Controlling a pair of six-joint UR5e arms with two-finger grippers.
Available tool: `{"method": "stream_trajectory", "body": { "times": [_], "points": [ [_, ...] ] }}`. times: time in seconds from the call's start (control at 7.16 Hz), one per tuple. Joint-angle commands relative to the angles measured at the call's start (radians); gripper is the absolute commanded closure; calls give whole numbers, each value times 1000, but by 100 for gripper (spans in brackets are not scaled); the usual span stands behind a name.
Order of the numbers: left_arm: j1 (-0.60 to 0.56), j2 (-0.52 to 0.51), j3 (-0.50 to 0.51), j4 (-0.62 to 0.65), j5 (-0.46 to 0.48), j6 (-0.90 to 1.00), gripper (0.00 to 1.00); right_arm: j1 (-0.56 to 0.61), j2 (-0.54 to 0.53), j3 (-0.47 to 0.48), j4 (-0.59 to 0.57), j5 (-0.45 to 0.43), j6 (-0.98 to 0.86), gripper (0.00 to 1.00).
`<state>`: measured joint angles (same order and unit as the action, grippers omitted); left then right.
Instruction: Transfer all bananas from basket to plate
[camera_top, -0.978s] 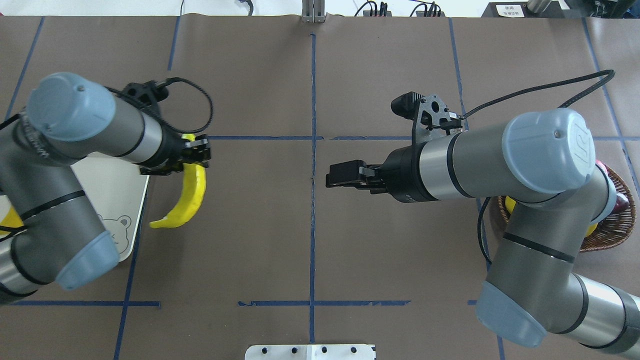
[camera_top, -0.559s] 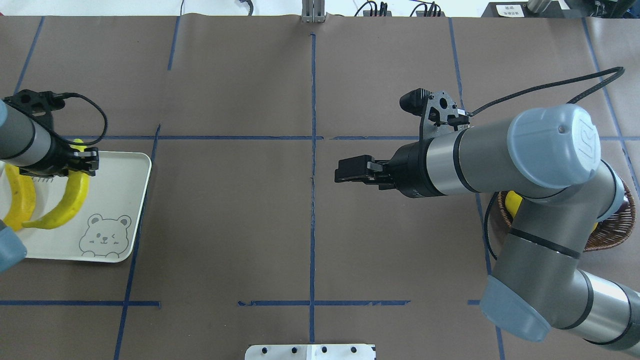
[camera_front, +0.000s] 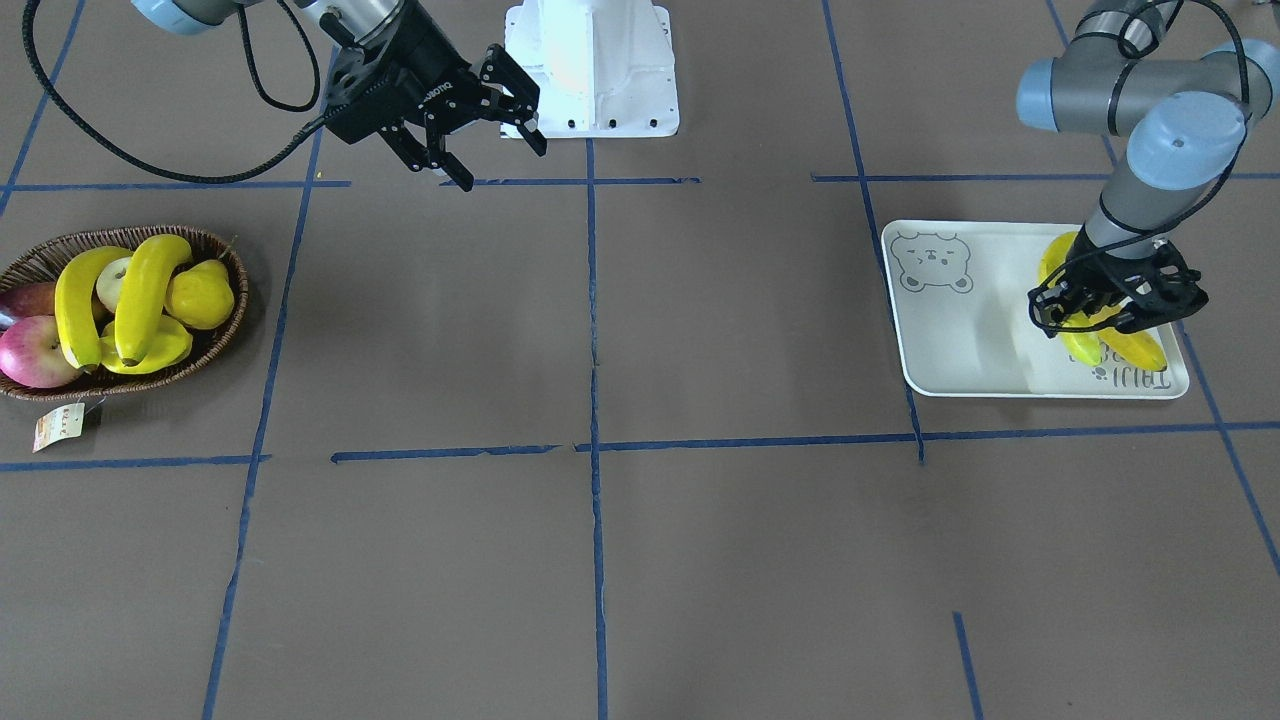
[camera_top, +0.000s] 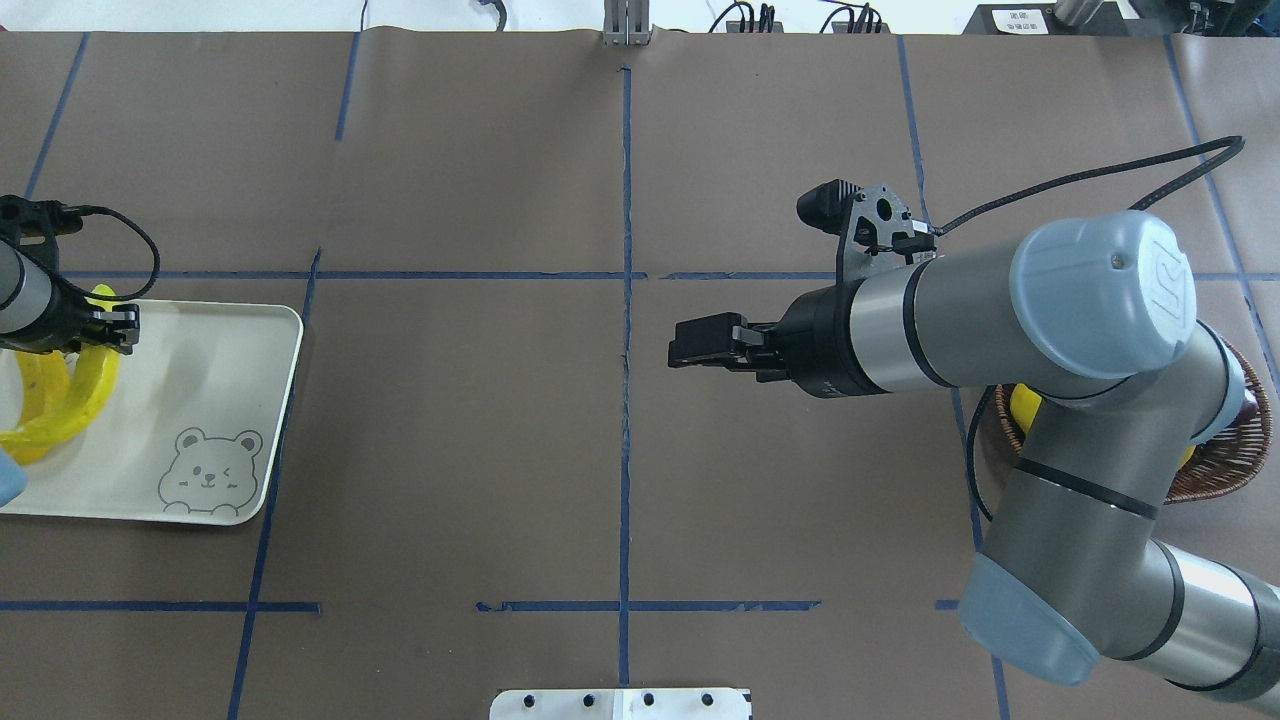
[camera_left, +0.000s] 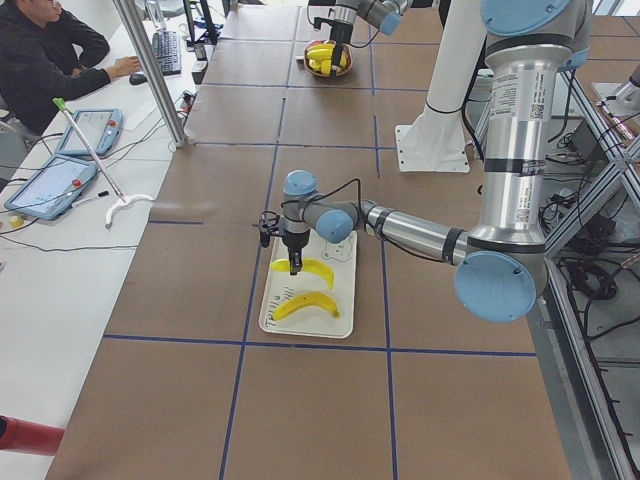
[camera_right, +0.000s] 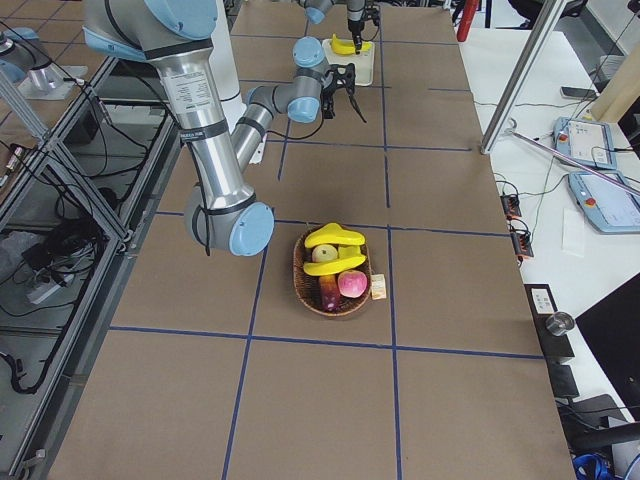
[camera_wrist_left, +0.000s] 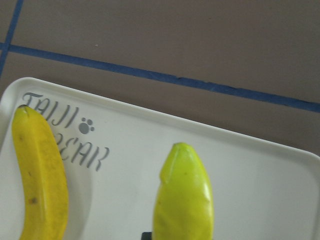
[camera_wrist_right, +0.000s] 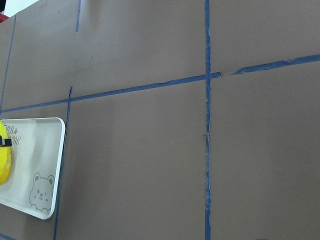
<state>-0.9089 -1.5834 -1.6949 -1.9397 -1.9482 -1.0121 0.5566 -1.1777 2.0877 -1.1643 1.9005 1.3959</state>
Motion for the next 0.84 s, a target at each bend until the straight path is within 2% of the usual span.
{"method": "stream_trajectory", "body": {
  "times": [0.0,0.14,0.28,0.42,0.7],
  "points": [
    [-2,3,49,-59,0,-22,100,2,-2,0,0,0,0,0],
    [-2,22,40,-59,0,-26,96,2,-3,2,0,0,0,0],
    [-2,32,32,-61,-1,-45,31,3,-5,3,0,2,0,0],
    [-2,36,32,-62,-1,-77,1,3,-6,3,0,3,0,0],
    [-2,49,8,-64,-1,-86,1,8,-8,5,-2,8,0,0]
  ]
}}
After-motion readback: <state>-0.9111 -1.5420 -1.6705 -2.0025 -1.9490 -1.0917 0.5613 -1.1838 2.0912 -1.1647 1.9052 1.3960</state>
